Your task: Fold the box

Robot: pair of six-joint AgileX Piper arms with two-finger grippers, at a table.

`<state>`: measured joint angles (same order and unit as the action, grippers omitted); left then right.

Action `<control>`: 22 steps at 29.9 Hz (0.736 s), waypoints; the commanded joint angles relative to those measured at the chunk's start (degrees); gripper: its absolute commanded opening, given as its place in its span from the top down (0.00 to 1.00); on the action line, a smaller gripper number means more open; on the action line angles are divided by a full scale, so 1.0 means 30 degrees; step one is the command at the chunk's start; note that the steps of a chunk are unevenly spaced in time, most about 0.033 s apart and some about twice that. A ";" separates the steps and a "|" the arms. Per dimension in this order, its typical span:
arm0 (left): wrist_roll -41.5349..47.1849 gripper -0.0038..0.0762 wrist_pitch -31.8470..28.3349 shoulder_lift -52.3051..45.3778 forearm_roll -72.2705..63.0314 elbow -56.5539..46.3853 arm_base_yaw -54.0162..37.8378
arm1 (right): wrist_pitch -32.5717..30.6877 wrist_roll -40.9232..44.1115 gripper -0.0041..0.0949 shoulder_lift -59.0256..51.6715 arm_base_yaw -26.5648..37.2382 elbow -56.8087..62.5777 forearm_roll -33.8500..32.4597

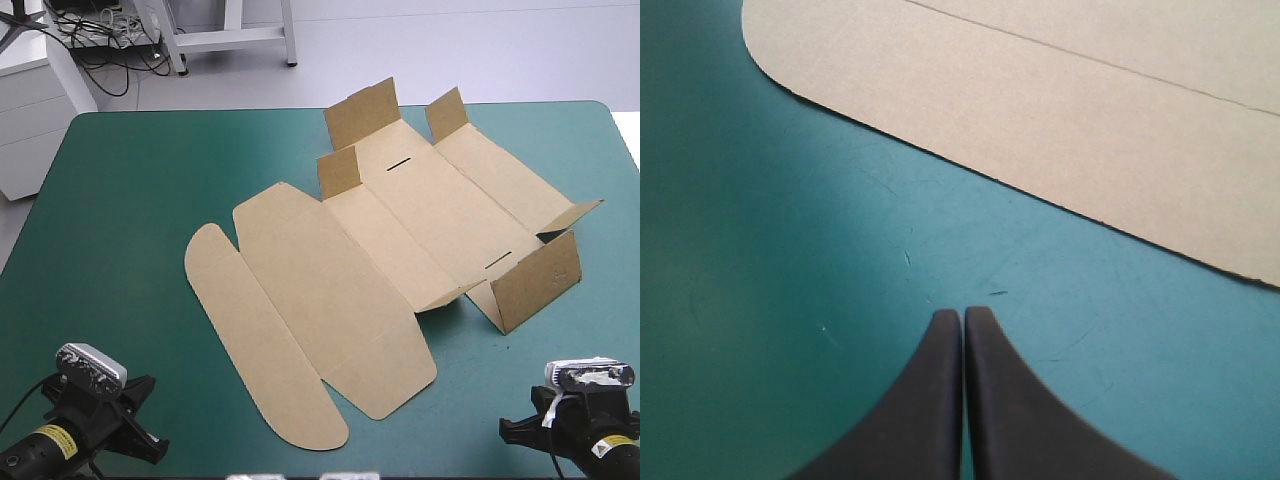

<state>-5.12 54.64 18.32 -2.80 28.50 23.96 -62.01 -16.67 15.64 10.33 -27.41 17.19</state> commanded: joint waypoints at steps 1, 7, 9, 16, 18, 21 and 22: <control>-0.0030 0.96 -0.1220 0.0142 -0.0042 0.0462 0.0056 | 0.0890 -0.0034 0.98 0.0178 -0.0032 -0.0464 0.0211; -0.0030 0.96 -0.1251 0.0142 -0.0042 0.0462 0.0056 | 0.0925 0.0131 0.98 0.0178 -0.0032 -0.0464 0.0211; -0.0030 0.96 -0.1251 0.0142 -0.0042 0.0462 0.0056 | 0.0999 0.0558 0.98 0.0178 -0.0032 -0.0464 0.0176; -0.0030 0.96 -0.1251 0.0142 -0.0042 0.0462 0.0056 | 0.0963 0.2413 0.98 0.0215 -0.0032 -0.1282 0.0830; -0.0030 0.96 -0.1251 0.0142 -0.0042 0.0462 0.0056 | 0.0832 0.3121 0.98 0.0346 -0.0032 -0.1988 0.0838; -0.0030 0.96 -0.1251 0.0142 -0.0042 0.0462 0.0056 | 0.0113 0.3808 0.98 0.1296 -0.0032 -0.3671 0.0838; -0.0030 0.96 -0.1251 0.0142 -0.0042 0.0462 0.0056 | -0.0181 0.3942 0.98 0.1682 -0.0032 -0.4209 0.0874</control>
<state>-5.18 54.59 18.32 -2.75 28.50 23.96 -63.82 -6.51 17.24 10.33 -34.52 18.35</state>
